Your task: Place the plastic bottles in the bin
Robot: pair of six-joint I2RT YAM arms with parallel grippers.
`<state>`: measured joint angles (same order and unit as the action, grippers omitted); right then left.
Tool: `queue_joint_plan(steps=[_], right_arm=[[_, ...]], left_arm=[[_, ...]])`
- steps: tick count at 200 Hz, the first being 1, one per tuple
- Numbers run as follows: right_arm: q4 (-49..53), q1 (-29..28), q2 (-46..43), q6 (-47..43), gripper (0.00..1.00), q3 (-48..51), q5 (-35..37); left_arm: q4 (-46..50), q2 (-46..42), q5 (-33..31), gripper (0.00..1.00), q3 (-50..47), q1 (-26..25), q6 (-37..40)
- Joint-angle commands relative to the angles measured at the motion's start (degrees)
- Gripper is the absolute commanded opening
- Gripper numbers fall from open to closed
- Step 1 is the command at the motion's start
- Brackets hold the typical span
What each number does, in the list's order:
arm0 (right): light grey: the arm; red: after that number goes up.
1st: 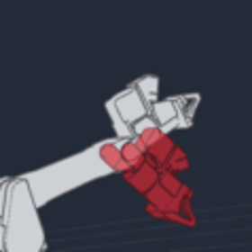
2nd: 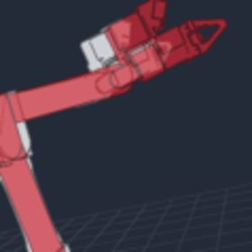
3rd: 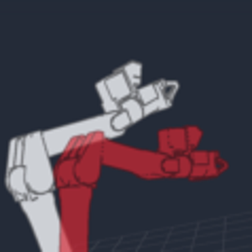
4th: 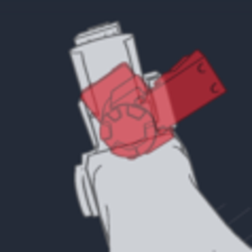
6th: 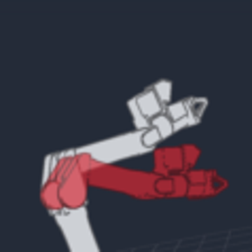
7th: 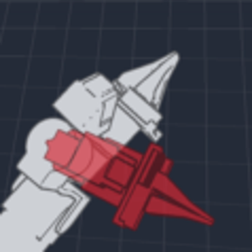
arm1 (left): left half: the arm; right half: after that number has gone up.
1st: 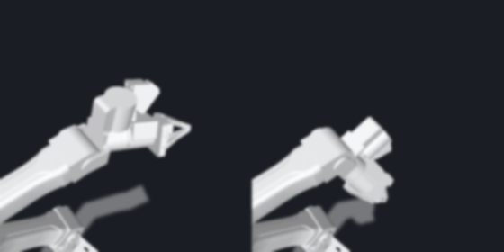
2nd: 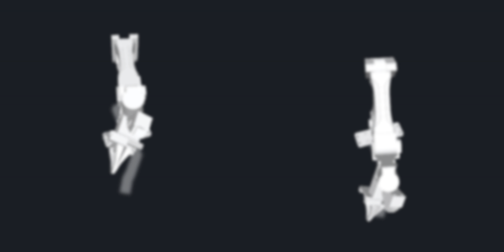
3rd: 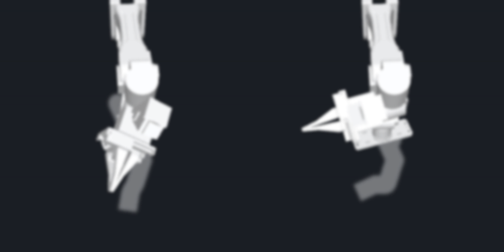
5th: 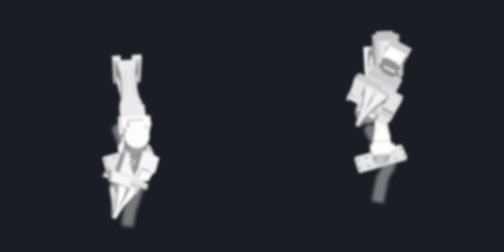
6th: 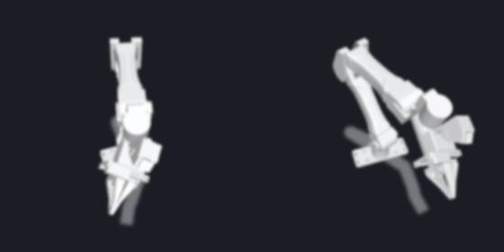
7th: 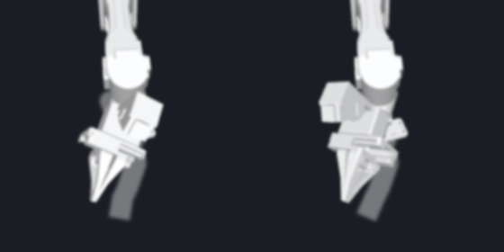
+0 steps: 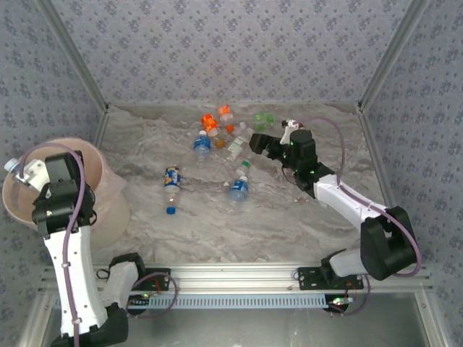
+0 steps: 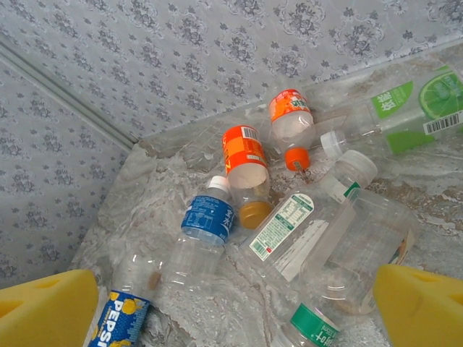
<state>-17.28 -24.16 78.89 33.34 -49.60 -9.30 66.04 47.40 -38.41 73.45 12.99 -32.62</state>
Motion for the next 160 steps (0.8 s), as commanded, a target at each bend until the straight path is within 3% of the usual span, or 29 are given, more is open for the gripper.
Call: queue_joint_plan(steps=[1, 21, 101, 160], right_arm=[[0.36, -0.32, 0.64, -1.00, 1.00, -2.85, -1.04], [0.58, -0.31, 0.73, -0.91, 1.00, -3.04, -0.72], [0.66, -0.41, 0.52, -0.74, 1.00, -2.26, -0.72], [4.60, -0.52, 0.65, 0.77, 1.00, -1.78, 2.44]], left_arm=[[2.87, -0.21, 5.18, 0.54, -2.06, 2.14, -0.81], [2.65, 0.17, 5.37, 0.56, -2.87, 2.30, -1.17], [0.67, 1.76, 11.34, 0.84, -1.63, 2.25, -0.36], [-1.89, 1.51, 20.18, 0.91, 2.40, 2.30, 2.62]])
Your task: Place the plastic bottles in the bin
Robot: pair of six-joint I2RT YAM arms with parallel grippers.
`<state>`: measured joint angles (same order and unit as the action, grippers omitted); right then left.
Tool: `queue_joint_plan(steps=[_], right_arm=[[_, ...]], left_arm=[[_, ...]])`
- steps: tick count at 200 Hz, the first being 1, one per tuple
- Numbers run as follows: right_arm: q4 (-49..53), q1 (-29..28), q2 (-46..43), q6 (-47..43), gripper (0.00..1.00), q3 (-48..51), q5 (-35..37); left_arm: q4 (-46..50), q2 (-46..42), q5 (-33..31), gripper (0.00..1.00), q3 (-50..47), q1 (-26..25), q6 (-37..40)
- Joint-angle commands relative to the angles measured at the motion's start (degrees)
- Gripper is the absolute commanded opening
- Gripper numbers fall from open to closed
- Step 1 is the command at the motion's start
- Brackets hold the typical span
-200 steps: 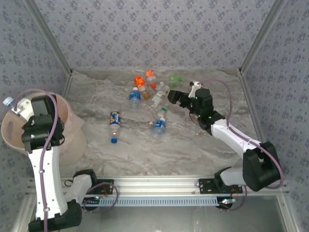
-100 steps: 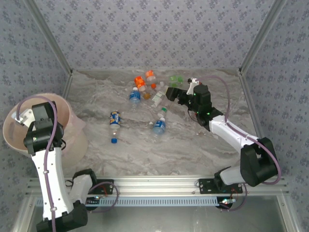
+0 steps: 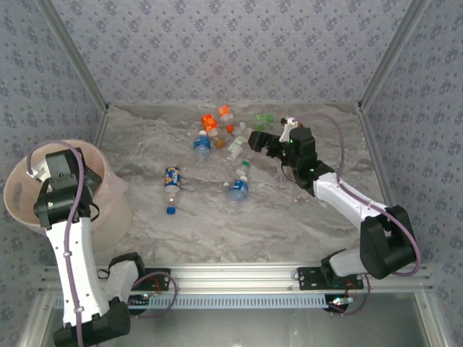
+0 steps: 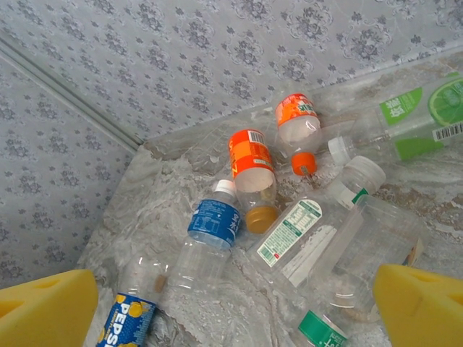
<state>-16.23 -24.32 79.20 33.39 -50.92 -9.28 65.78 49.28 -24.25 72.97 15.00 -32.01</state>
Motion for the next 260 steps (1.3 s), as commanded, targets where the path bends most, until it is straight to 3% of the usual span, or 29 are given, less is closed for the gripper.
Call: queue_joint_plan(steps=[1, 47, 103, 121, 149, 184, 260], right_arm=[[3.65, -0.42, 0.34, 0.85, 1.00, -0.39, 2.46], [7.71, -0.38, 0.25, 5.56, 1.00, 2.10, 5.01], [8.52, -0.30, -0.10, 5.93, 1.00, 2.50, 3.65], [8.99, -0.56, -0.10, 6.26, 1.00, 2.20, 4.48], [16.08, -1.53, -0.05, 19.05, 1.00, 1.13, 5.41], [22.56, -4.10, -0.26, 20.45, 1.00, 0.03, 8.66], [21.91, -2.63, -4.13, 20.54, 1.00, 2.73, 10.37]], left_arm=[[-1.67, -0.35, 6.21, 0.91, 2.97, 0.24, 2.02], [-2.56, 2.31, 12.40, 0.98, 6.08, -1.08, 2.13], [-3.99, 3.40, 7.46, 0.98, 10.95, -10.79, 1.07], [-5.85, 4.02, 9.65, 0.98, 12.42, -15.03, 1.66], [-11.81, 5.53, 15.36, 0.98, 12.77, -22.64, 3.28], [-18.96, 9.21, 25.87, 0.98, 12.55, -29.47, 4.79], [-21.01, 22.03, 23.51, 0.98, 12.42, -46.95, 6.59]])
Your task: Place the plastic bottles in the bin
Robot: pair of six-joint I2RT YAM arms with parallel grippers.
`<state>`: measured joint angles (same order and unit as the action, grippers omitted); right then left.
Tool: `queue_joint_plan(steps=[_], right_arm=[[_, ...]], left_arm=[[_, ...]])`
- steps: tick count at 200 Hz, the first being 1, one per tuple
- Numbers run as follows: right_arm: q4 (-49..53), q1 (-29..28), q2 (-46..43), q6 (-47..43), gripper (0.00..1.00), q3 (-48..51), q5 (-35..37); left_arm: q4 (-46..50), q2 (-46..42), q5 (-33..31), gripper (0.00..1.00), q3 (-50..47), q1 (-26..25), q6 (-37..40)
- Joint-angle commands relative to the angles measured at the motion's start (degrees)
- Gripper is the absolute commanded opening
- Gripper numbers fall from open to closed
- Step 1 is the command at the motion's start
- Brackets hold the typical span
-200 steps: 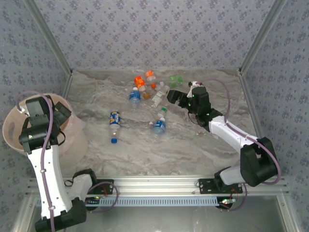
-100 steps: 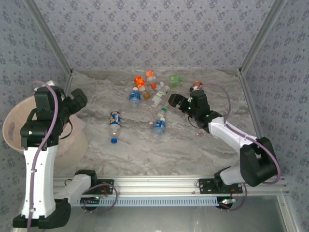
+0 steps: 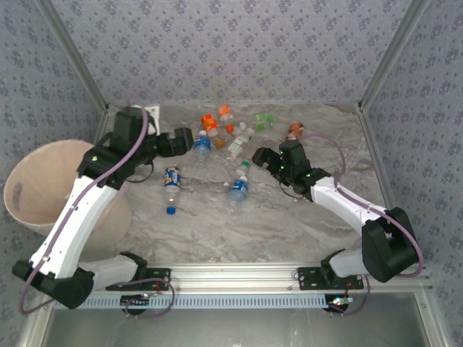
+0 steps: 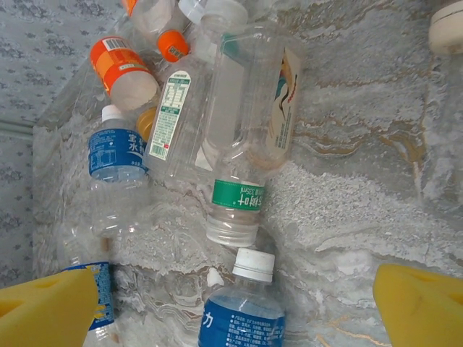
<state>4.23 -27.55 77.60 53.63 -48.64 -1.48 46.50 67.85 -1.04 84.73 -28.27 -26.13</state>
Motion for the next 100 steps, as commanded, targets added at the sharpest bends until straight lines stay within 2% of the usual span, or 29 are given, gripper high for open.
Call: queue_joint_plan(steps=[1, 59, 100], right_arm=[[1.51, 0.63, -2.58, 0.27, 1.00, 0.47, 2.73], [3.39, 1.76, -6.45, -2.76, 1.00, 0.91, 8.20], [5.70, 4.10, -9.02, -5.20, 1.00, 1.40, 10.70]], left_arm=[[-1.79, 3.66, 0.32, 0.98, 0.64, -3.92, 0.63], [-0.81, 19.21, 0.65, 0.98, 1.83, -11.46, -1.73], [-3.09, 27.46, 8.95, 0.98, -0.59, -13.96, -2.40]])
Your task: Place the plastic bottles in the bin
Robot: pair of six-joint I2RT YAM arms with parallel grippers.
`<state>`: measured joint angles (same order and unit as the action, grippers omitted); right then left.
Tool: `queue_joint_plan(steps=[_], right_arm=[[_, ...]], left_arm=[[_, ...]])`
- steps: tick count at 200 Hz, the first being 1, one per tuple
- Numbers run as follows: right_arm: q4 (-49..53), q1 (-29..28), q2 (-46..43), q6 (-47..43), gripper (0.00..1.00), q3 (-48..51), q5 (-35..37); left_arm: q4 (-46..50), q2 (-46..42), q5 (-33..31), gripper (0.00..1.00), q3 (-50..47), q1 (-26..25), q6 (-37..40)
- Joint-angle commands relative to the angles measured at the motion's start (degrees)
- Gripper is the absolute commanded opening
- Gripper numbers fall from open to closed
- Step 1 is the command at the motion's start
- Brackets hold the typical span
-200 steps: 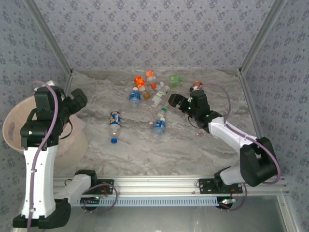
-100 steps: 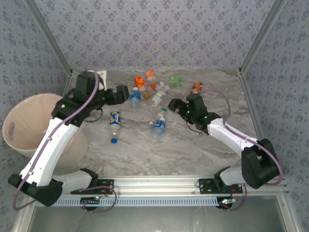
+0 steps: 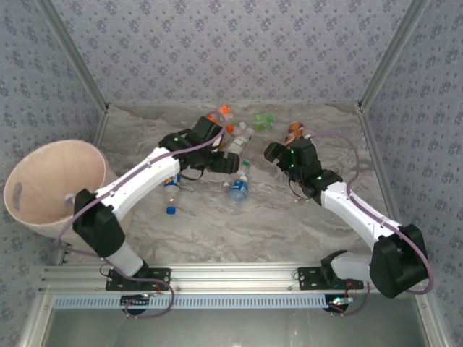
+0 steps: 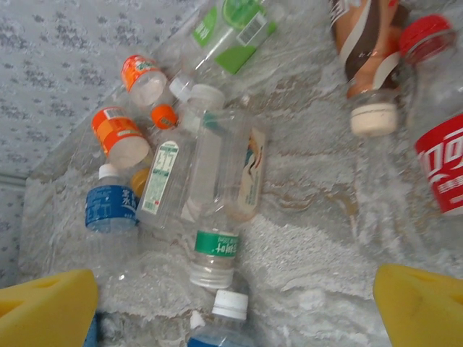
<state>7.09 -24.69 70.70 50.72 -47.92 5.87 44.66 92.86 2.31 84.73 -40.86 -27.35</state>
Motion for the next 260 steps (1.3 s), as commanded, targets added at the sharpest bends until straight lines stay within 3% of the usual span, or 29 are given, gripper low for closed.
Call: queue_joint_plan(steps=[1, 47, 84, 132, 183, 220, 260], right_arm=[[2.88, 1.27, -2.17, -2.29, 1.00, 0.70, 3.40], [3.39, 2.97, -3.37, -2.30, 1.00, 1.60, 3.53], [3.40, 3.38, -3.36, -2.30, 1.00, 1.86, 3.18], [3.35, 3.68, -3.16, -2.21, 1.00, 1.91, 2.82], [3.28, 3.85, -2.86, -2.19, 1.00, 1.93, 2.40], [3.26, 4.02, -2.67, -2.00, 1.00, 1.99, 2.25], [3.19, 4.03, -2.41, -1.91, 1.00, 1.95, 2.00]], left_arm=[[-1.25, 2.70, 5.69, 0.98, -0.56, -1.48, -1.20], [4.13, 12.25, 0.95, 0.98, 3.02, -6.32, 0.39], [3.83, 17.07, 3.69, 0.98, 2.61, -6.47, 0.02], [0.73, 20.77, 8.65, 0.89, 1.44, -6.60, 0.47], [-0.95, 23.40, 8.60, 0.77, 0.51, -6.63, -0.76], [-2.29, 24.71, 8.40, 0.74, -0.46, -6.60, -1.18], [-3.19, 24.71, 7.68, 0.58, -0.66, -6.67, -1.32]])
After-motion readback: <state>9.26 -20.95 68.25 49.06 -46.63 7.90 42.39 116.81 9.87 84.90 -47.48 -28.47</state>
